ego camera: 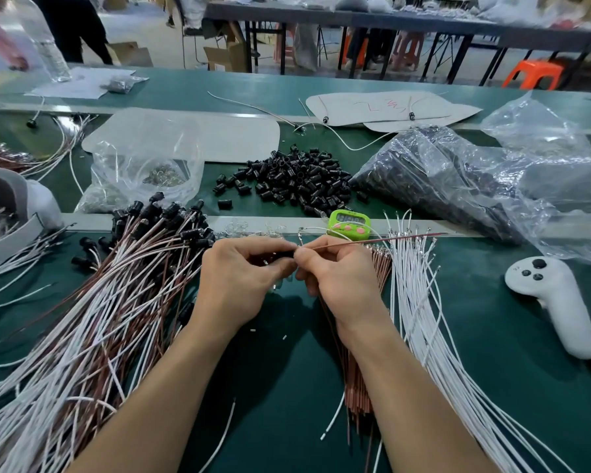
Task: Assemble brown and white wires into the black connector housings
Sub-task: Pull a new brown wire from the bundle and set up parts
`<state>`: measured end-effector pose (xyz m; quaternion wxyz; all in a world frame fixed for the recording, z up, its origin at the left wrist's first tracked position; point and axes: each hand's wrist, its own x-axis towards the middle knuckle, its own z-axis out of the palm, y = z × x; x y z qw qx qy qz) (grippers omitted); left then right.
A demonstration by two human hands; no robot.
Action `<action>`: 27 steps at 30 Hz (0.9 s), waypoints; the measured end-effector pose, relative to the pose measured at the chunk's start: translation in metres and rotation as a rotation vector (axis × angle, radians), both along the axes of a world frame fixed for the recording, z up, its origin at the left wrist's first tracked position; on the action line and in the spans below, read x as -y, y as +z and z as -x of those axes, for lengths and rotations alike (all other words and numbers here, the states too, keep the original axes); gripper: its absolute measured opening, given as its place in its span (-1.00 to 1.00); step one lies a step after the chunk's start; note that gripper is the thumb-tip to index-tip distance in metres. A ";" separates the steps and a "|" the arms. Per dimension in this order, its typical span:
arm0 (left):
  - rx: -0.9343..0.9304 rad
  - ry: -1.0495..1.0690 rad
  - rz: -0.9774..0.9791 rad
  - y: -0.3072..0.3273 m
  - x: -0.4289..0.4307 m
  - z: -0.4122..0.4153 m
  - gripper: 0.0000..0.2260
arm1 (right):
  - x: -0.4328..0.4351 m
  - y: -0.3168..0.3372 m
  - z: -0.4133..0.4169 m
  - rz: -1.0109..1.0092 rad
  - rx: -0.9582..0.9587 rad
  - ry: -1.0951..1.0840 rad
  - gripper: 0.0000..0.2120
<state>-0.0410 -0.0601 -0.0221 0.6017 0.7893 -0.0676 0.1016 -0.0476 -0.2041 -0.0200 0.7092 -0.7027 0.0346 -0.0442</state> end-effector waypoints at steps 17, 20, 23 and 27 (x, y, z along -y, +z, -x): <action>-0.146 -0.101 0.216 0.002 -0.001 -0.002 -0.69 | 0.004 -0.006 -0.005 -0.006 -0.050 -0.045 -0.80; -0.123 -0.055 0.226 0.003 0.001 -0.001 -0.71 | 0.003 -0.008 -0.005 0.039 -0.050 -0.001 -0.88; -0.064 0.011 0.080 0.002 0.001 -0.002 -0.77 | 0.002 -0.008 -0.004 0.063 -0.029 0.014 -0.90; -0.084 0.037 0.028 0.002 -0.001 0.000 -0.80 | 0.003 -0.007 -0.005 0.017 -0.029 -0.028 -0.89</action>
